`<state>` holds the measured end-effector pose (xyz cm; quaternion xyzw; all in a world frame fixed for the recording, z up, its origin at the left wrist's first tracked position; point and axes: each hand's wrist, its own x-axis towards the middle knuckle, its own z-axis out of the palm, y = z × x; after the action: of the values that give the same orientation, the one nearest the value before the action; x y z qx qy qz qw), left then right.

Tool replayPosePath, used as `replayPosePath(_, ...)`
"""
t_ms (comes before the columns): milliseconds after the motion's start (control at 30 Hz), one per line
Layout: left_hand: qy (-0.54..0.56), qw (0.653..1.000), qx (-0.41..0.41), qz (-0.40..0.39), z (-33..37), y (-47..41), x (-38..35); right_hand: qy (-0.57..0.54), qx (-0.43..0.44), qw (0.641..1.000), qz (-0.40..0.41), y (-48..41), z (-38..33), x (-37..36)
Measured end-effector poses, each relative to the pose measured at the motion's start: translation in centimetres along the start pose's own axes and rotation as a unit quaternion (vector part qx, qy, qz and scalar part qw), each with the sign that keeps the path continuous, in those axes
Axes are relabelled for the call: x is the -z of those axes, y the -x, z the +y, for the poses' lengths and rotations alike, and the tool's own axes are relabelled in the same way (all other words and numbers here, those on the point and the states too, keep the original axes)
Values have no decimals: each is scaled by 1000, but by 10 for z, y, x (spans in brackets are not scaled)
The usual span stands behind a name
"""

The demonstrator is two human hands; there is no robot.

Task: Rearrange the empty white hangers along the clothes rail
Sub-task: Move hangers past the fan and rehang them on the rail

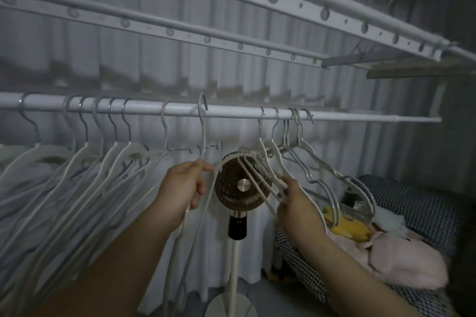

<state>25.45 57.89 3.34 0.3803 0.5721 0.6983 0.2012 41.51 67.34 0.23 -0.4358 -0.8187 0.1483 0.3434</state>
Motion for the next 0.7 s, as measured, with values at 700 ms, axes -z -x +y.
replayPosePath(700, -6, 997, 59, 56, -15, -44, 10, -19, -4, 1000, 5, -29, 20, 16)
